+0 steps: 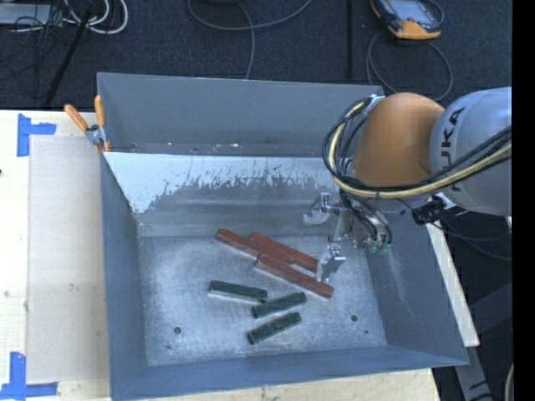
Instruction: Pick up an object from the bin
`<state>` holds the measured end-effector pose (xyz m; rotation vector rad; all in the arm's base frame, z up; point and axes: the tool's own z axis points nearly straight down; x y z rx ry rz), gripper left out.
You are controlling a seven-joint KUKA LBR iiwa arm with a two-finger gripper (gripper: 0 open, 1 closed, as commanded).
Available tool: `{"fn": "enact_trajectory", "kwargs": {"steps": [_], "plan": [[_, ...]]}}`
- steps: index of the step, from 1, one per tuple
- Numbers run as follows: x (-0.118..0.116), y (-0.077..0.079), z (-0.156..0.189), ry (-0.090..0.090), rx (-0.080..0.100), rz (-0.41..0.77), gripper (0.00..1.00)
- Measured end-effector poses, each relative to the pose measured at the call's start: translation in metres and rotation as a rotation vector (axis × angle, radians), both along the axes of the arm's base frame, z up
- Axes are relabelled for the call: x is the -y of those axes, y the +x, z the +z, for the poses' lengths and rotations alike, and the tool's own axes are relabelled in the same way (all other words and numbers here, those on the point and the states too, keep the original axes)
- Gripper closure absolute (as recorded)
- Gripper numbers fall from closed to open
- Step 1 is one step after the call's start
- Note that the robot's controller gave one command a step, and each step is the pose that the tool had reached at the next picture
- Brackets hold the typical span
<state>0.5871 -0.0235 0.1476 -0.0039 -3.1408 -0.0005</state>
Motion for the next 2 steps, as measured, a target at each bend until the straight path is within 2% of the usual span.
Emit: {"fn": "enact_trajectory", "kwargs": {"steps": [1,2], "plan": [[-0.002,0.005,-0.033,-0.001,0.009,0.216,0.00],[-0.006,0.001,-0.053,0.002,-0.004,0.410,0.00]]}}
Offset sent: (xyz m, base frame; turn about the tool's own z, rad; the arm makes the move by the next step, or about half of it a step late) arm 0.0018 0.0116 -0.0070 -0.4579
